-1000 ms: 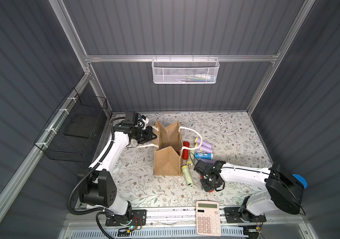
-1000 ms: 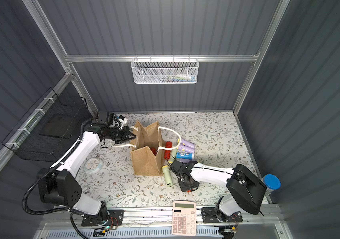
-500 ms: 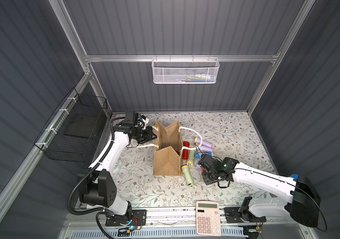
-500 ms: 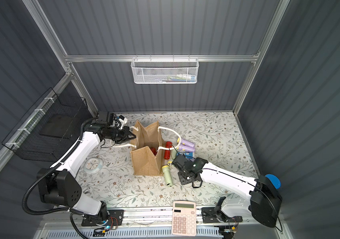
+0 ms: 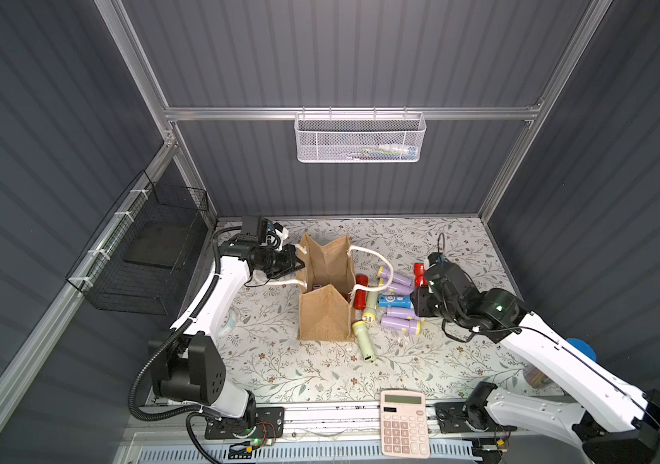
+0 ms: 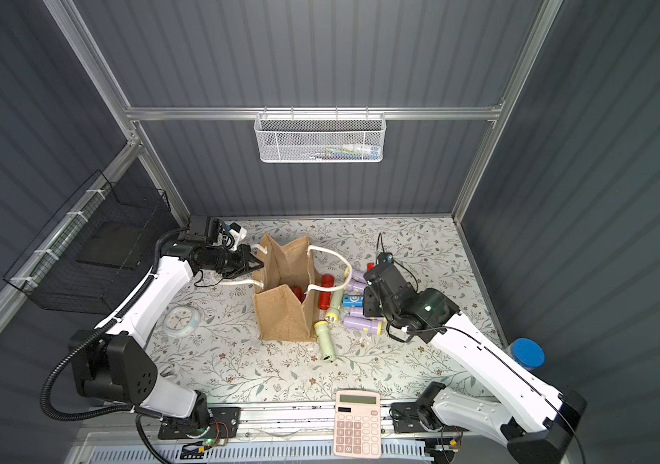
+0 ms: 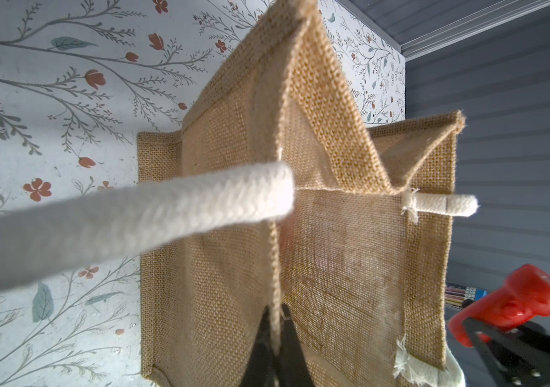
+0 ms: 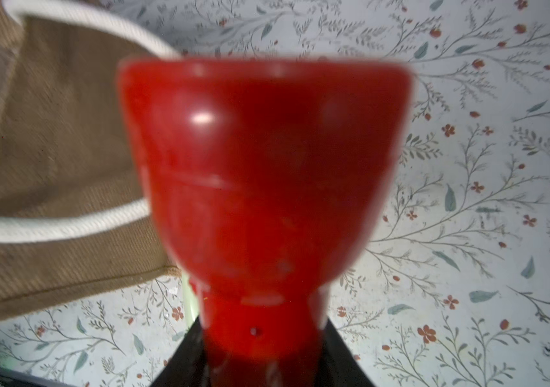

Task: Put the flashlights into the tote bags
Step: Place the flashlight in the canvas bag.

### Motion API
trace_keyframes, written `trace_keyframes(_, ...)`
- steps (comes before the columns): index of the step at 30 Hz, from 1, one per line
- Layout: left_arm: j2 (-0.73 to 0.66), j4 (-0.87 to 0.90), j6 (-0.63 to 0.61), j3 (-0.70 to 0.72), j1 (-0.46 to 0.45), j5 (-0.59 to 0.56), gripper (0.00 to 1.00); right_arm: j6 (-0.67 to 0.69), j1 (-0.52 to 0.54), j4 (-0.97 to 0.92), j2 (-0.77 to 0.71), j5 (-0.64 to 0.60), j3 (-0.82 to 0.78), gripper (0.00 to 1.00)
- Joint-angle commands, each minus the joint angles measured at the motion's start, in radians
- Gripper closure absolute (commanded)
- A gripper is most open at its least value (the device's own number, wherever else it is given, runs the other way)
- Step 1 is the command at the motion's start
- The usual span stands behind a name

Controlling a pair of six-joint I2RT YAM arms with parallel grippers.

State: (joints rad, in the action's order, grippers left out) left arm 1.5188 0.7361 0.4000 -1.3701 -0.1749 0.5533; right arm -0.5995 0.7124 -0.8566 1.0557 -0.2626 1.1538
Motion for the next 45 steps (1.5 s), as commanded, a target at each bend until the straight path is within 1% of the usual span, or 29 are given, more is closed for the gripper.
trace_keyframes(1,-0.034,-0.020,-0.027,-0.033,0.008,0.021,1.00,0.048,-0.019,0.088,0.034,0.062,0.089,0.84)
trace_keyframes(4,-0.037,-0.011,-0.032,-0.032,0.008,-0.007,1.00,0.069,-0.024,0.150,0.114,0.132,0.179,0.84)
trace_keyframes(7,-0.043,0.007,-0.043,-0.032,0.008,-0.041,1.00,0.075,-0.024,0.219,0.201,0.239,0.279,0.83)
trace_keyframes(11,-0.048,0.041,-0.056,-0.032,0.009,-0.113,1.00,0.044,-0.023,0.313,0.314,0.356,0.379,0.84)
trace_keyframes(13,-0.053,0.042,-0.057,-0.032,0.008,-0.125,1.00,0.018,-0.024,0.355,0.366,0.417,0.413,0.84)
trace_keyframes(15,-0.057,0.033,-0.053,-0.031,0.006,-0.113,1.00,-0.003,-0.019,0.376,0.424,0.475,0.459,0.84)
trace_keyframes(18,-0.055,0.019,-0.043,-0.024,0.006,-0.088,1.00,-0.003,0.007,0.362,0.515,0.505,0.544,0.85)
trace_keyframes(23,-0.054,0.000,-0.032,-0.015,-0.001,-0.079,1.00,0.007,0.072,0.333,0.668,0.546,0.700,0.85)
trace_keyframes(27,-0.054,-0.004,-0.030,-0.015,-0.006,-0.073,1.00,0.007,0.108,0.305,0.767,0.571,0.785,0.85)
trace_keyframes(32,-0.061,-0.012,-0.027,-0.014,-0.006,-0.070,1.00,-0.002,0.133,0.292,0.854,0.586,0.808,0.85)
trace_keyframes(33,-0.064,-0.016,-0.025,-0.013,-0.006,-0.066,1.00,-0.005,0.136,0.287,0.873,0.627,0.809,0.85)
trace_keyframes(36,-0.073,-0.024,-0.021,-0.012,-0.006,-0.053,1.00,-0.009,0.137,0.272,0.915,0.643,0.807,0.86)
trace_keyframes(45,-0.076,-0.026,-0.018,-0.014,-0.006,-0.067,1.00,0.000,0.144,0.220,0.965,0.655,0.732,0.86)
